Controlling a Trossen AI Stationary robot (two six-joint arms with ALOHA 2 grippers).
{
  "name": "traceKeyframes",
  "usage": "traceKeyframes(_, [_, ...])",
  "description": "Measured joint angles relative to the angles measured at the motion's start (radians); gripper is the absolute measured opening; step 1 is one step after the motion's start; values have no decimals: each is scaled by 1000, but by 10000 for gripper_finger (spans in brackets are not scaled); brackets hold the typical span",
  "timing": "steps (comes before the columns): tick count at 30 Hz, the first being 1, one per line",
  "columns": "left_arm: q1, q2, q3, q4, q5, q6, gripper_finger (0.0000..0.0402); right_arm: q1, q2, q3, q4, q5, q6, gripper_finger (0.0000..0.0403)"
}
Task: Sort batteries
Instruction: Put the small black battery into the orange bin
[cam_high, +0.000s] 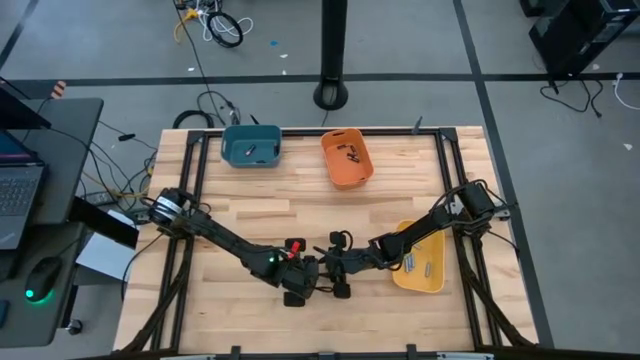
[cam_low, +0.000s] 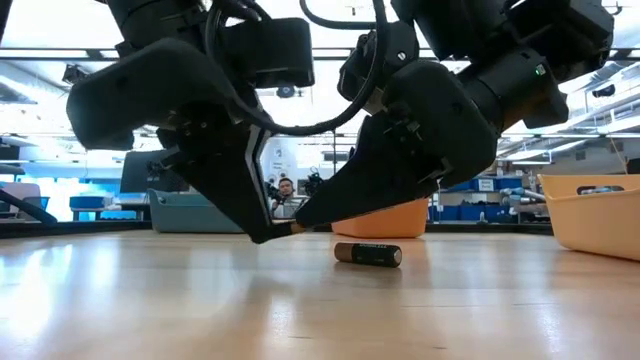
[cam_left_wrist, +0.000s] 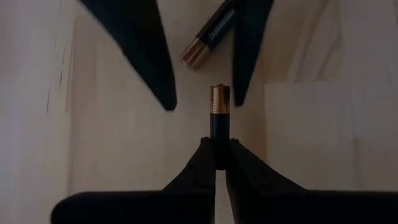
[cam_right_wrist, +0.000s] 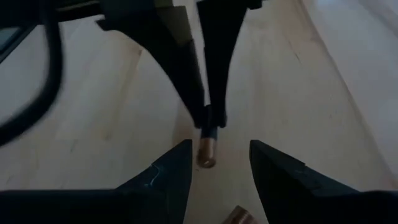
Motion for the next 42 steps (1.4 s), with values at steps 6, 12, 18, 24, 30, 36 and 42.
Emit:
traceKeyframes(6, [3, -1, 13, 9, -13, 4, 20, 0, 0, 0, -3, 0, 0, 166])
traceKeyframes(12, [3, -2, 13, 6, -20, 5, 20, 0, 0, 0, -12, 0, -7, 138])
traceKeyframes(18, [3, -2, 13, 11, -25, 4, 20, 2, 0, 0, -17, -4, -30, 70])
traceKeyframes(24, [3, -2, 13, 37, -25, 6, 16, 9, 0, -1, -24, -3, -54, 47])
traceKeyframes(30, [12, -2, 13, 33, -31, -22, 13, 19, 0, -1, -23, 4, -60, 47])
traceKeyframes(36, [12, -3, 66, -14, -58, 14, 25, 21, -2, -1, -38, 4, -60, 47])
traceKeyframes(42, [-11, -49, 133, -155, -277, 56, 29, 13, -60, 0, -152, 29, -61, 47])
